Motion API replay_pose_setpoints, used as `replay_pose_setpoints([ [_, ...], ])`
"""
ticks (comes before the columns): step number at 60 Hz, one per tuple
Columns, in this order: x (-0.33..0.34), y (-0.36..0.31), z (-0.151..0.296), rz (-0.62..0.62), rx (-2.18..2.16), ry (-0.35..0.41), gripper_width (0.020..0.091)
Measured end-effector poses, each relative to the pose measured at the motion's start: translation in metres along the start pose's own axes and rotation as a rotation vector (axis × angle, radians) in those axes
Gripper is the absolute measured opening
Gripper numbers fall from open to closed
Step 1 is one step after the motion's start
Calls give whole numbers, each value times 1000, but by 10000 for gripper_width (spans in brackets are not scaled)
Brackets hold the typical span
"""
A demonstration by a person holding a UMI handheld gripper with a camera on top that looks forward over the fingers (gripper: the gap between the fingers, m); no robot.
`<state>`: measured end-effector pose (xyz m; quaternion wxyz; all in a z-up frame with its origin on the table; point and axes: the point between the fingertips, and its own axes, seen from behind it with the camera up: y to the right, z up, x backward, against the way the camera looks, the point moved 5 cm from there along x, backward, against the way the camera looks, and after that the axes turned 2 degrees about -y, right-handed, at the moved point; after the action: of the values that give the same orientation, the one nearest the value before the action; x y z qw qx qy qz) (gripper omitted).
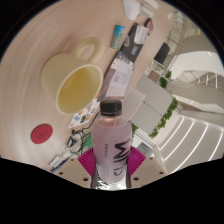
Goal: Pour water
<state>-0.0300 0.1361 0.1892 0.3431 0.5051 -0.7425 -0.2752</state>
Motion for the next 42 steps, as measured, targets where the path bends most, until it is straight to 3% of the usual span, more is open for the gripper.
replay_pose_setpoints([
  [6,2,17,-20,30,-527,-26,386],
  [7,15,6,-24,-34,-651,-42,387],
  [14,9,16,-63,24,-1267,-4,389],
  [17,4,3,-65,99,-1515,65,401],
  [22,10,-44,-35,179,-1887,256,472],
  [26,-4,-65,-38,312,-1983,356,488],
  [30,-10,-106,-19,293,-2045,386,488],
  [38,-31,-147,-20,348,-2044,401,487],
  [42,-30,-161,-9,383,-2017,370,498],
])
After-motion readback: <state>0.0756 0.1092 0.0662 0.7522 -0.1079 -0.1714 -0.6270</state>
